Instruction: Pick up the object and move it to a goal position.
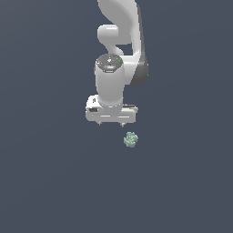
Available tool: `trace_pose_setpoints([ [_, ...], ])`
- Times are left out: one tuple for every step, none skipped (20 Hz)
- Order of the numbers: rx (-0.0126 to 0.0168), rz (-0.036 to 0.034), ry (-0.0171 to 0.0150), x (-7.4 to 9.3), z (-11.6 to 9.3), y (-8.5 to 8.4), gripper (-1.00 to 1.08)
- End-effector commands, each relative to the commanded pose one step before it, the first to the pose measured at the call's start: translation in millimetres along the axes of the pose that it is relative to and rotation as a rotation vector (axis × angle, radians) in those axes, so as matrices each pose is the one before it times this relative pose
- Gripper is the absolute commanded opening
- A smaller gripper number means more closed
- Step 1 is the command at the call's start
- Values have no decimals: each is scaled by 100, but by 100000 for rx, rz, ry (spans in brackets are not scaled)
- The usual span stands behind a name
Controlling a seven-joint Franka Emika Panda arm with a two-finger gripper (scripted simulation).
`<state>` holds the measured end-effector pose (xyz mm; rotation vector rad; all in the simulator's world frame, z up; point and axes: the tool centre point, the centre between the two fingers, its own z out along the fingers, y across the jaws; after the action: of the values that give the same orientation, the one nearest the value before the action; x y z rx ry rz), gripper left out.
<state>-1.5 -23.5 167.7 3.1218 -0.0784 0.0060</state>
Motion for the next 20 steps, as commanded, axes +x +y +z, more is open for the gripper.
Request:
trace_pose_setpoints([
  [0,0,0,0,0,1,100],
  [1,10,-68,-13,13,-30,100],
  [8,36,-236,-32,60,-82,100],
  [12,54,-393,-54,99,-134,100],
  [13,59,-540,-76,131,-184,100],
  [11,43,-682,-98,161,-225,100],
  [4,-4,-684,-101,152,-216,100],
  [-3,-59,-579,-89,119,-171,100],
  [-8,-111,-480,-74,91,-126,100],
  [-11,-159,-363,-58,58,-80,100],
  [-11,-169,-207,-37,19,-27,100],
  [-8,-139,-67,-14,-5,9,100],
  [0,0,0,15,13,43,100],
  [4,58,143,4,-41,-11,100],
  [11,183,67,21,19,-22,100],
  [18,294,63,19,29,-38,100],
  [23,381,47,20,48,-70,100],
  [29,486,38,21,65,-91,100],
  [34,584,32,23,82,-117,100],
  [40,689,32,25,98,-138,100],
])
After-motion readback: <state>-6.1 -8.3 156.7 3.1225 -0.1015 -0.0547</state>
